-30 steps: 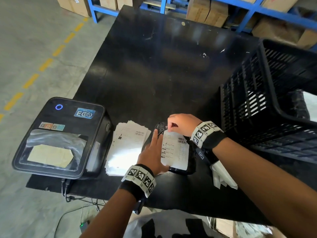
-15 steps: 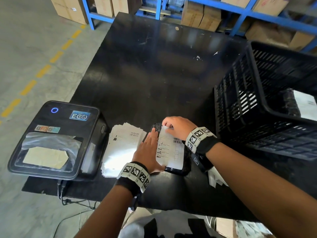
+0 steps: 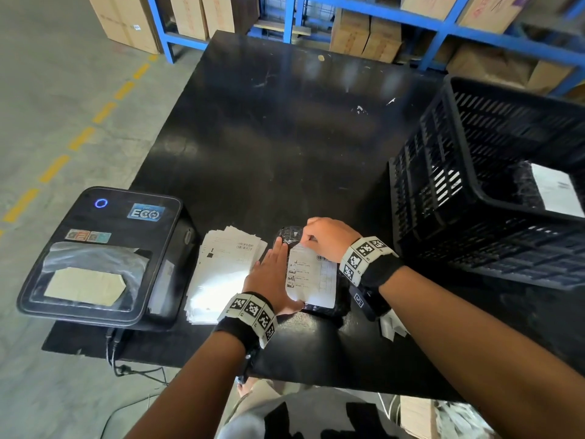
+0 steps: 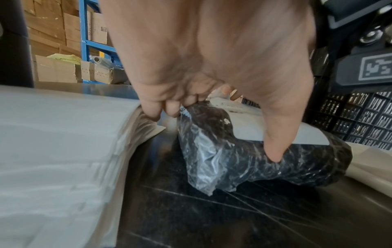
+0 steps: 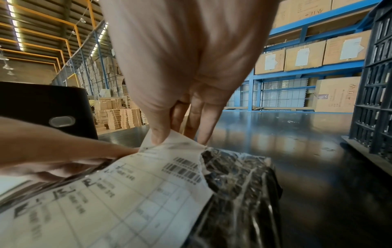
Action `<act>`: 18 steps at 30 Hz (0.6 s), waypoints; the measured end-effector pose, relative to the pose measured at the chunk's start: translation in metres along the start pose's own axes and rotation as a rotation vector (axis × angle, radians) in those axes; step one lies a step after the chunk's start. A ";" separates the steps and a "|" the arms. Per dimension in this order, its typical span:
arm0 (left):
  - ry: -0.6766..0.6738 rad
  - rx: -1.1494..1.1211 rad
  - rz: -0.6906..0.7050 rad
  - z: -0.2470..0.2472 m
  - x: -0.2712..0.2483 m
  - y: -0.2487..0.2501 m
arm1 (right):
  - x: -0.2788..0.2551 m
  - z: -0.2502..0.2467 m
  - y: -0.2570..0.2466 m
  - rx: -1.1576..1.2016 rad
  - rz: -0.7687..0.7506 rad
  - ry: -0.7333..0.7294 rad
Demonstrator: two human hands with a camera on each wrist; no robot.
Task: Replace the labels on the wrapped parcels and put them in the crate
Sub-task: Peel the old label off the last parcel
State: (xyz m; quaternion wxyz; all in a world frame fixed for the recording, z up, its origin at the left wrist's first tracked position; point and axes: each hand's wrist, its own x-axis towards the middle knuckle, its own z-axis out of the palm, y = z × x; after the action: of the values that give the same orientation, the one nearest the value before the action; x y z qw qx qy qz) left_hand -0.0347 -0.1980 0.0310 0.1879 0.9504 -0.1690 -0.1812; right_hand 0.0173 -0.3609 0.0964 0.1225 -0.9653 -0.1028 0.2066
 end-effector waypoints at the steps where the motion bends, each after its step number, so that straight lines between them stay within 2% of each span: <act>1: -0.004 0.008 0.000 0.001 0.000 0.000 | -0.003 0.001 -0.001 -0.007 -0.003 0.006; 10: -0.022 0.011 -0.010 0.002 -0.002 0.002 | -0.026 0.013 -0.010 -0.115 -0.029 0.101; 13: -0.012 -0.071 -0.021 0.006 -0.006 0.005 | -0.030 0.020 -0.005 -0.036 0.009 0.169; 16: 0.034 -0.172 -0.102 0.011 -0.011 0.007 | -0.034 0.023 -0.003 0.074 0.034 0.197; 18: 0.018 -0.262 -0.129 0.015 -0.014 0.004 | -0.037 0.024 -0.002 0.123 0.043 0.207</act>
State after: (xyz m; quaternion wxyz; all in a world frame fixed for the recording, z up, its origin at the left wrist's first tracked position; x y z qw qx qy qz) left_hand -0.0545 -0.2004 0.0240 0.2998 0.9282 -0.0809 -0.2050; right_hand -0.0262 -0.3634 0.0895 0.1871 -0.9740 -0.0560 0.1145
